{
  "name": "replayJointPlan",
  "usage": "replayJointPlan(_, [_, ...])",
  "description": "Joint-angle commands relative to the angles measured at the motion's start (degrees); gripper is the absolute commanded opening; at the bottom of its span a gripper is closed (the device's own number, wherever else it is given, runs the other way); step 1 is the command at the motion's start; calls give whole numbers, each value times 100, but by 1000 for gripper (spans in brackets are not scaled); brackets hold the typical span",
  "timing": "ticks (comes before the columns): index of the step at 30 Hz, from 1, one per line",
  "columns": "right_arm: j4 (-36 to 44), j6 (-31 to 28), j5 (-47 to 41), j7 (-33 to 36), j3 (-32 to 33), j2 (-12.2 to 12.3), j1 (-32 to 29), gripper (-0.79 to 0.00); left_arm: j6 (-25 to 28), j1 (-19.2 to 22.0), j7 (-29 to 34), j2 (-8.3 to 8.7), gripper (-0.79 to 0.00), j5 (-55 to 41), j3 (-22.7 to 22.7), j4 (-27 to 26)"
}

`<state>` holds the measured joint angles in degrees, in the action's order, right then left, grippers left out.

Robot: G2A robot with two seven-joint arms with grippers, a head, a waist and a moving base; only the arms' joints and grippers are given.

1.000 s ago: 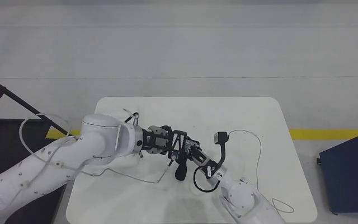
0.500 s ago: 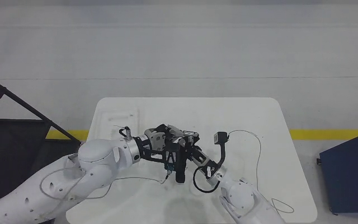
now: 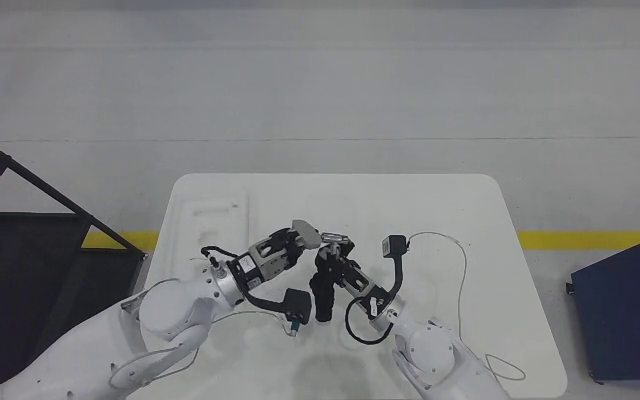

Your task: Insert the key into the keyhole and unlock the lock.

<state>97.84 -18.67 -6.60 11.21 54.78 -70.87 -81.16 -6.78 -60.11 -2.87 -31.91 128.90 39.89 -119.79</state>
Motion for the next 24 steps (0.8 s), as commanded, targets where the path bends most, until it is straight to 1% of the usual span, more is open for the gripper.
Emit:
replayJointPlan(1, [0, 0, 0, 0, 0, 0, 0, -785, -140, -61, -7, -33, -785, 244, -3, 47])
replayJointPlan(5, [0, 0, 0, 0, 0, 0, 0, -785, -213, -147, 14, -113, -785, 309, 27, 122])
replayJointPlan(6, [0, 0, 0, 0, 0, 0, 0, -785, -251, -167, 7, -134, -677, 267, 42, 120])
replayJointPlan(7, [0, 0, 0, 0, 0, 0, 0, -785, -308, -193, -21, -154, -86, 206, 59, 113])
replayJointPlan(8, [0, 0, 0, 0, 0, 0, 0, -785, -335, -217, -45, -170, 0, 178, 80, 129])
replayJointPlan(17, [0, 0, 0, 0, 0, 0, 0, -785, -168, -397, -298, -249, 0, 91, 345, 170])
replayJointPlan(24, [0, 0, 0, 0, 0, 0, 0, -785, -105, -617, -405, -257, 0, -99, 687, 188])
